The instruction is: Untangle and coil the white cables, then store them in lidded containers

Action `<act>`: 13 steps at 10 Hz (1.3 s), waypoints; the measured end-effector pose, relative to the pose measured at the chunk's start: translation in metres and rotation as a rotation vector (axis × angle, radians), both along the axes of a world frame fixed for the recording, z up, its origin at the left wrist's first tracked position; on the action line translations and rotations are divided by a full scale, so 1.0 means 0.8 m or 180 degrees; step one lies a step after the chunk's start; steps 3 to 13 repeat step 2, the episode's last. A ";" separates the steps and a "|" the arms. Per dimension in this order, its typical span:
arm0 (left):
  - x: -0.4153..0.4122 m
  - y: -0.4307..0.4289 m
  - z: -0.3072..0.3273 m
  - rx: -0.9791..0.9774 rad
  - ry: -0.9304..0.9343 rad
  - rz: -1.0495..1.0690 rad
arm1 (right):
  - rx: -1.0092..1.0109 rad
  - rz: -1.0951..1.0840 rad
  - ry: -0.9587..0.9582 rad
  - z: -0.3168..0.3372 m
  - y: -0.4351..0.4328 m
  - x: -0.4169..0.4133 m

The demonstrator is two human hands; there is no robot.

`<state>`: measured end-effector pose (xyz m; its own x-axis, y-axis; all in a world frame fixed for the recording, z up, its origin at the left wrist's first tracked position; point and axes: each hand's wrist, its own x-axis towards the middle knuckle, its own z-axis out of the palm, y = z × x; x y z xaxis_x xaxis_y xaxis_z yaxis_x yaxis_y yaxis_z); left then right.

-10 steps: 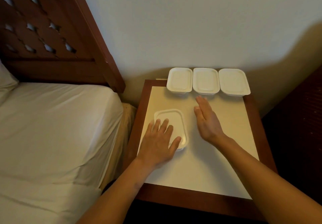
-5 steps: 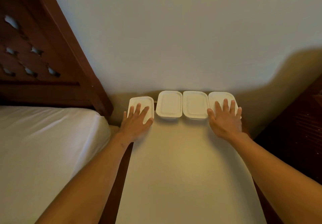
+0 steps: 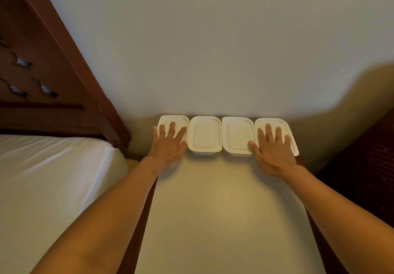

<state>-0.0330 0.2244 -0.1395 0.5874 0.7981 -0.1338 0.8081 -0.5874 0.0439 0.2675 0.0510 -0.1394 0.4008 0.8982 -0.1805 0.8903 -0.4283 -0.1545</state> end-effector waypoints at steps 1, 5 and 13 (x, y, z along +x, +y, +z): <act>0.003 0.002 0.005 -0.0155 -0.0015 0.0081 | -0.0053 0.0037 -0.0012 0.001 0.003 0.003; 0.016 -0.005 0.029 -0.0110 0.0148 0.0101 | 0.0170 0.0008 0.0139 0.013 0.004 0.006; 0.016 -0.005 0.029 -0.0110 0.0148 0.0101 | 0.0170 0.0008 0.0139 0.013 0.004 0.006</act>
